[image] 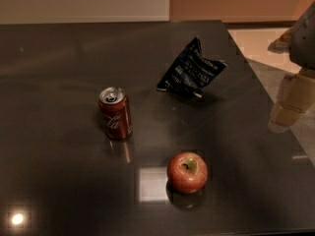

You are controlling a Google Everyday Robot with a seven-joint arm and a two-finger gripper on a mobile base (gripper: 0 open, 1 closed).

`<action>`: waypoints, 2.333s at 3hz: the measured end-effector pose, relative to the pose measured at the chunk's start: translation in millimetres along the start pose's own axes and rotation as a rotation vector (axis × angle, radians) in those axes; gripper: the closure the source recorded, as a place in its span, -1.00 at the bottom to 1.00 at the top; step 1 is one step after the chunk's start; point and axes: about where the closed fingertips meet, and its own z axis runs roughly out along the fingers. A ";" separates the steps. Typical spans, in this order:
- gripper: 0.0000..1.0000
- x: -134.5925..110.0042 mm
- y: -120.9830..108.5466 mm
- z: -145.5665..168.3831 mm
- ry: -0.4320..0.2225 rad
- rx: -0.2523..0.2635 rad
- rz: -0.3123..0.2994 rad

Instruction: Move coke can near apple

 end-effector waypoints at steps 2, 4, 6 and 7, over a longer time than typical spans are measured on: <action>-1.00 -6.5 -3.8 -1.4 -0.021 0.008 -0.001; -1.00 -69.6 -13.6 5.3 -0.214 0.000 0.004; -1.00 -148.4 -0.9 36.4 -0.354 -0.035 -0.052; -1.00 -178.9 4.8 52.5 -0.394 -0.054 -0.065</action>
Offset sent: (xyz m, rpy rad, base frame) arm 0.0108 0.0106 0.0029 0.0419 -0.0086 0.0108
